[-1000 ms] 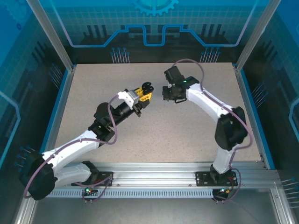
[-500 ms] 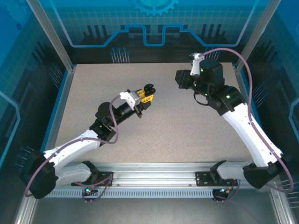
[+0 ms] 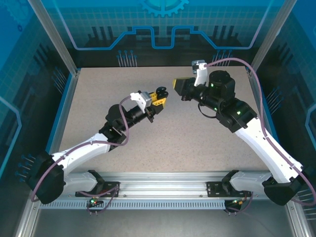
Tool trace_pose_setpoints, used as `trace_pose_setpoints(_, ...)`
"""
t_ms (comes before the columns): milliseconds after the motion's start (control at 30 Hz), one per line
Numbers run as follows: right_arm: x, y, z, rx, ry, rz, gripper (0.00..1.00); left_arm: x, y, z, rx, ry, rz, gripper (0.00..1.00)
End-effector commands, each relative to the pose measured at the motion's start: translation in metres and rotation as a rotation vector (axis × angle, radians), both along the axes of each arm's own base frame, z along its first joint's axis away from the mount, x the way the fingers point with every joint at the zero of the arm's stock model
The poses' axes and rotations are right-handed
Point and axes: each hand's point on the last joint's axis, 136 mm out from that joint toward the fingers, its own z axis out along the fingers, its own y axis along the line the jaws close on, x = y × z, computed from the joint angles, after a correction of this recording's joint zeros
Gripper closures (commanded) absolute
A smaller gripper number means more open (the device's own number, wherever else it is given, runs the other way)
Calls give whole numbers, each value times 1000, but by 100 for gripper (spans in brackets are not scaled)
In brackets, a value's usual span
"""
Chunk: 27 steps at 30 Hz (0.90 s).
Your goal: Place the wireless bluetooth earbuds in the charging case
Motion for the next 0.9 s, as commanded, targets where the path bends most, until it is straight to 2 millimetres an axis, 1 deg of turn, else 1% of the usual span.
trace_pose_setpoints(0, -5, 9, 12, 19, -63, 31, 85, -7, -4, 29, -62, -50, -36, 100)
trace_pose_setpoints(167, -5, 20, 3, 9, -47, 54, 85, -6, -7, 30, -59, -53, -41, 100)
trace_pose_setpoints(433, -6, 34, -6, -2, -28, 85, 86, -6, -8, 32, -59, -58, -44, 100)
trace_pose_setpoints(600, -5, 37, -13, -9, -8, 88, 86, -6, -8, 33, -59, -61, -42, 100)
trace_pose_setpoints(867, -8, 35, -19, -12, 8, 90, 87, -6, -7, 34, -58, -68, -35, 100)
